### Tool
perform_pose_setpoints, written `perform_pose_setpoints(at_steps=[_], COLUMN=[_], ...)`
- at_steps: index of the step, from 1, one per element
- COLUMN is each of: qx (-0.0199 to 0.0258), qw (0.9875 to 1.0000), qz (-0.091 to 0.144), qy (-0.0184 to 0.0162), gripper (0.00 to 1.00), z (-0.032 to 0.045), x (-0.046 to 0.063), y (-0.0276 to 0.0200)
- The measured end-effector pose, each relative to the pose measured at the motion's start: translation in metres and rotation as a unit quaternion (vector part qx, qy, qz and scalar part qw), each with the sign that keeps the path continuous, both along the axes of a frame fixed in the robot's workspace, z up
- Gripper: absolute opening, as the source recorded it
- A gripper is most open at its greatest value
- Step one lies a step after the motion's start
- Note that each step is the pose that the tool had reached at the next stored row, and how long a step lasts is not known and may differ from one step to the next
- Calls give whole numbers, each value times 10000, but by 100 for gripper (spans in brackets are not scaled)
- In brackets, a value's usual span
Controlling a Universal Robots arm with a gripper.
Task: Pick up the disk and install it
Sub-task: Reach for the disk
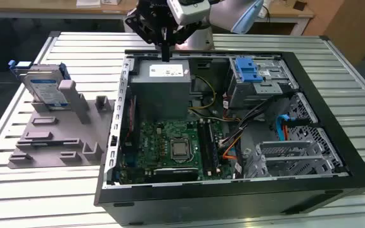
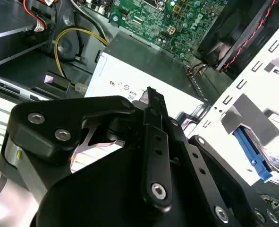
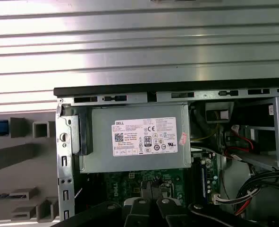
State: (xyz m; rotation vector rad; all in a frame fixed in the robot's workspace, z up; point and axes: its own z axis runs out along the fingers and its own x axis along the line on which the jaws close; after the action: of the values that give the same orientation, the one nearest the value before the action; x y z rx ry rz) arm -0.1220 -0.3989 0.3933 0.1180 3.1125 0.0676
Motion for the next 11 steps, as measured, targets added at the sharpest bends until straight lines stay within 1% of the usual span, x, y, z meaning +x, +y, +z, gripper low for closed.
perform_pose_setpoints(at_steps=[11], qx=[1], qw=[10000], qz=[0], qy=[0], gripper=[11], z=[-3], x=[-17], y=[0])
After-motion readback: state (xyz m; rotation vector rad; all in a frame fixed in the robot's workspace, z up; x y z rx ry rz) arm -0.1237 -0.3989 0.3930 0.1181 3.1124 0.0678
